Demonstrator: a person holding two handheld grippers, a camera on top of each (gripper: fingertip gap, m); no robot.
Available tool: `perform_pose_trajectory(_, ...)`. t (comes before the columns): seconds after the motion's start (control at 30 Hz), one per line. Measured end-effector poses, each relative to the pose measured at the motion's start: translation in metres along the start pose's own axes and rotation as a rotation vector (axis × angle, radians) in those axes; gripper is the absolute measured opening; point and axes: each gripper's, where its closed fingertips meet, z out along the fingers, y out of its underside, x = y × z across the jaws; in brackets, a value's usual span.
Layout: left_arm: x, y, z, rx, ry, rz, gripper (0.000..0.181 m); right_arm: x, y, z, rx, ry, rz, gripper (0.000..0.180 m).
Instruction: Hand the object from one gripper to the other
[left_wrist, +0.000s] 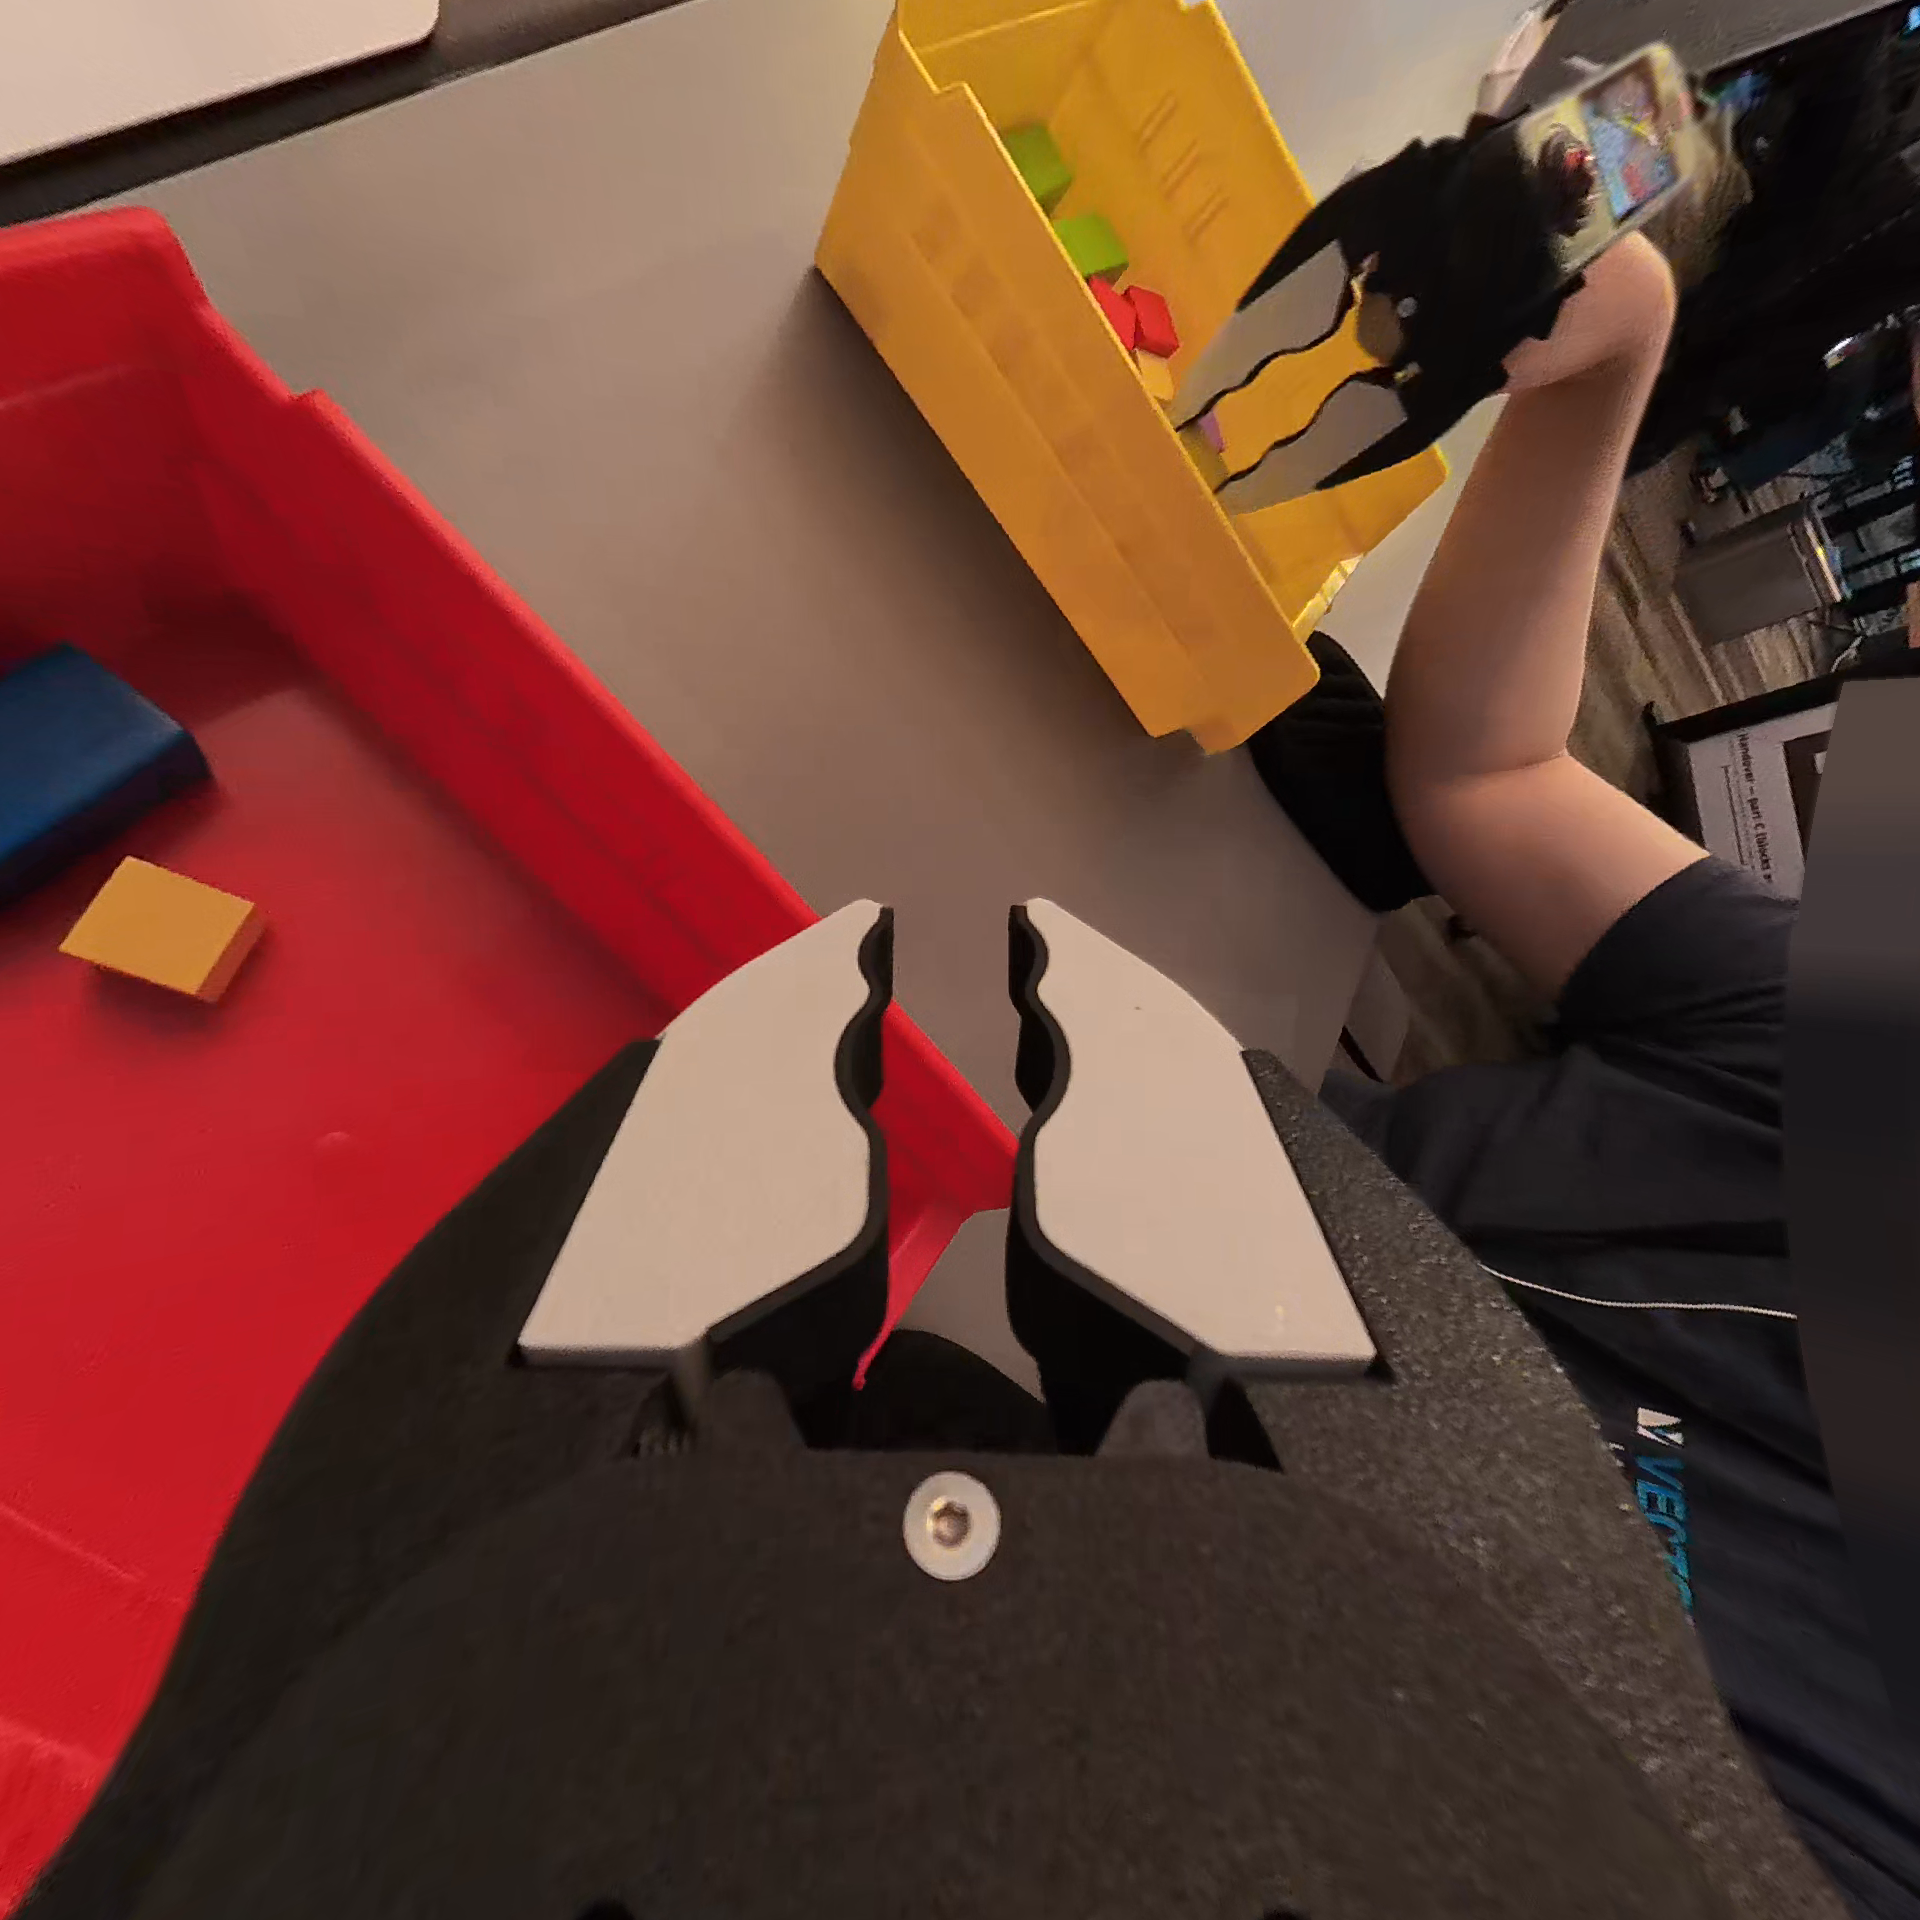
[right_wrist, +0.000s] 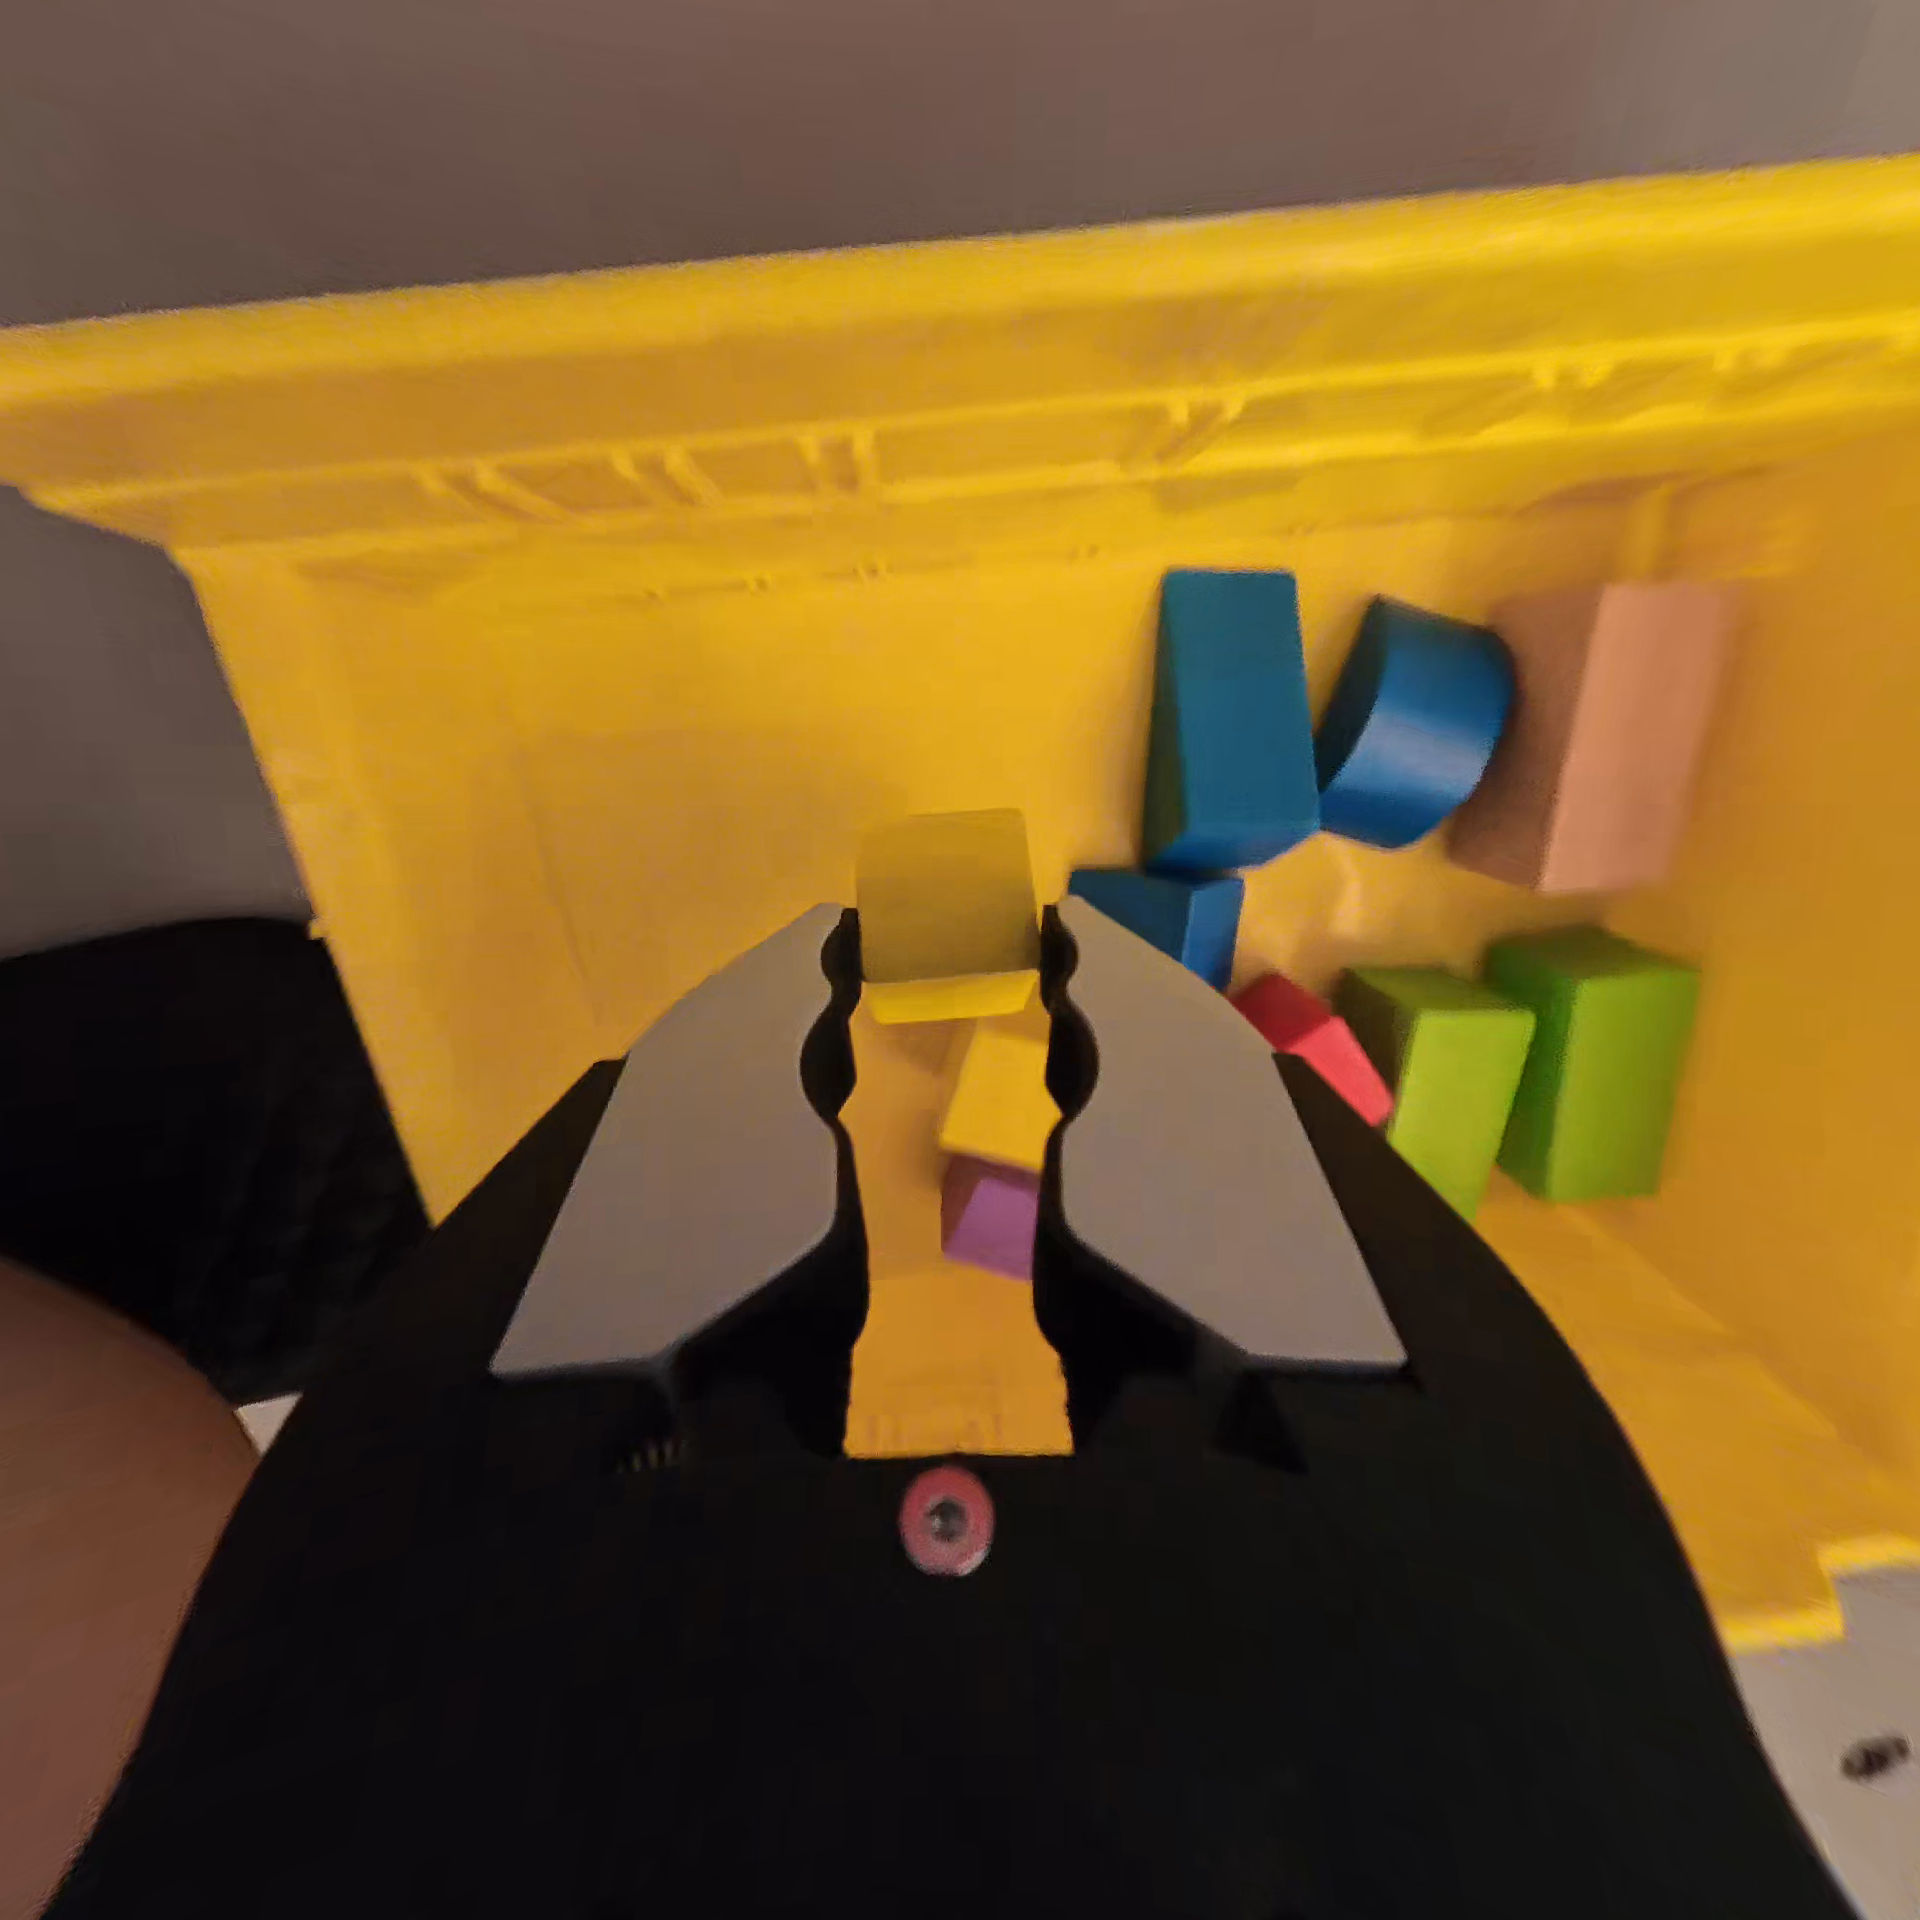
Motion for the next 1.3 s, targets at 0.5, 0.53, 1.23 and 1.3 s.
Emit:
perform_pose_trajectory(0.5,0.009,-0.006,0.003,0.019,0.020,0.041,0.020,0.009,0.017,0.032,-0.021,-0.068,0.042,0.034)
perform_pose_trajectory(0.53,0.007,-0.007,0.001,0.028,0.017,0.037,0.020,0.010,0.016,0.032,-0.019,-0.065,0.046,0.034)
perform_pose_trajectory(1.23,-0.162,0.012,0.034,-0.036,-0.559,-0.229,0.030,0.021,0.012,-0.012,-0.012,0.130,0.080,0.035)
perform_pose_trajectory(1.3,-0.178,0.020,0.036,-0.092,-0.664,-0.214,0.030,0.019,0.012,-0.012,-0.020,0.129,0.076,0.035)
